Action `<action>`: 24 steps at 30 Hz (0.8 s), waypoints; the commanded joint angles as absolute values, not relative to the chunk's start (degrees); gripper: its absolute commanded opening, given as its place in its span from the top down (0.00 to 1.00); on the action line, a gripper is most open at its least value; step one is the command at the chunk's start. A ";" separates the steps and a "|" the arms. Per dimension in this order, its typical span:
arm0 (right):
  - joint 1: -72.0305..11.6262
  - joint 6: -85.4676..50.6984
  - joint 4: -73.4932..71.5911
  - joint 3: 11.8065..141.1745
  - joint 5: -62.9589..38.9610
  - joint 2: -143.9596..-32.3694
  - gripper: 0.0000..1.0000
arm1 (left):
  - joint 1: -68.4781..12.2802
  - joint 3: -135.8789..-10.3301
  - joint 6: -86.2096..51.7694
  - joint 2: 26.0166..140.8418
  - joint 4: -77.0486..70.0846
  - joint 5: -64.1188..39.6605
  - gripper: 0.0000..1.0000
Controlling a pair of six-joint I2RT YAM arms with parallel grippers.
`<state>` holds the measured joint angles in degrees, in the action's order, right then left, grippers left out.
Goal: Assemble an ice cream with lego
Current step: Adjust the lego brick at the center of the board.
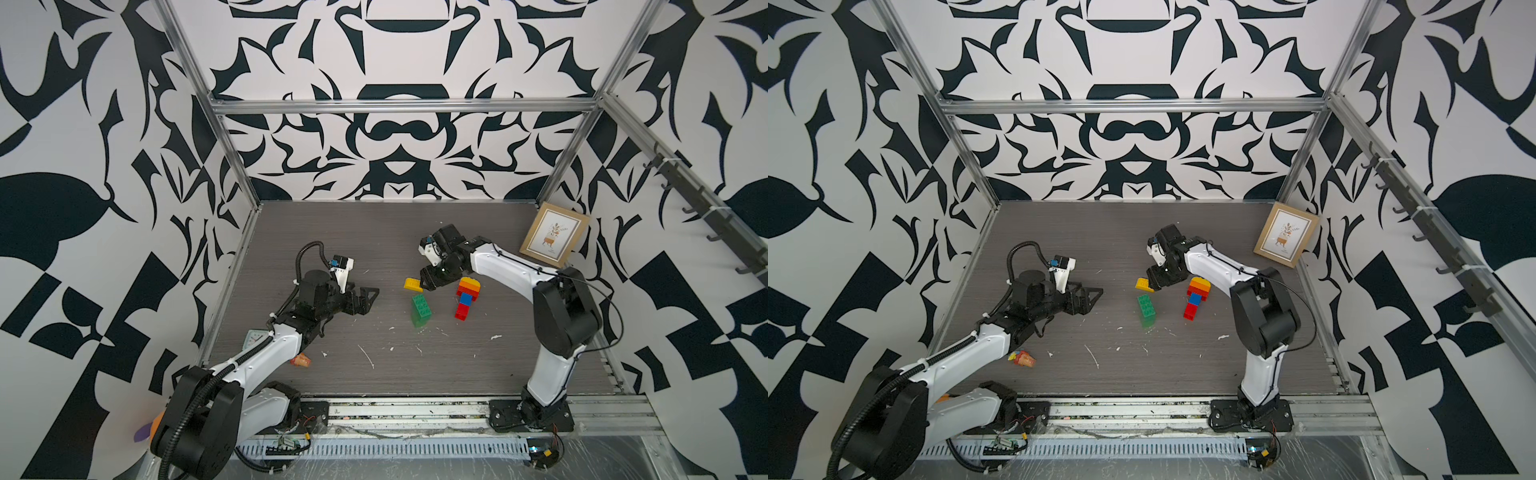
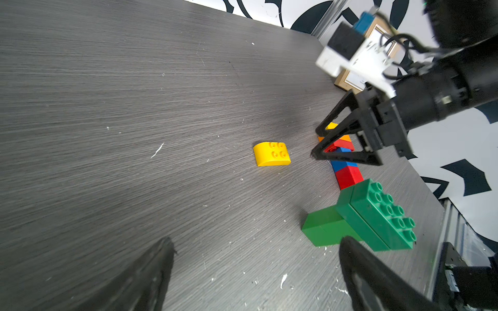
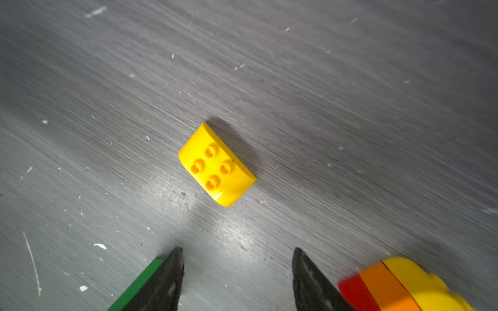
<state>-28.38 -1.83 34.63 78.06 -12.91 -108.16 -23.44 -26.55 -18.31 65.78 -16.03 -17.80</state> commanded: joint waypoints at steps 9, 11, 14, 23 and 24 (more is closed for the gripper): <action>-28.73 6.59 36.22 88.75 -18.71 -115.32 0.35 | -23.55 -25.32 -17.51 63.52 -14.60 -16.86 0.01; -28.74 7.13 36.84 89.27 -17.14 -115.99 0.35 | -23.54 -25.22 -17.49 63.23 -14.69 -16.70 0.01; -28.73 7.89 37.90 89.86 -14.83 -116.71 0.35 | -23.55 -25.22 -17.58 63.14 -14.72 -16.92 0.01; -28.78 8.60 37.44 90.06 -11.44 -117.28 0.34 | -23.55 -25.14 -17.63 63.19 -14.82 -16.99 0.01; -28.85 8.53 37.35 90.13 -10.81 -117.57 0.34 | -23.51 -25.15 -17.58 63.12 -14.79 -16.86 0.01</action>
<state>-28.60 7.73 36.51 88.01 -12.88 -118.26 -23.44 -25.87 -18.11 63.90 -14.70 -16.91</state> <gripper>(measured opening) 0.659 0.992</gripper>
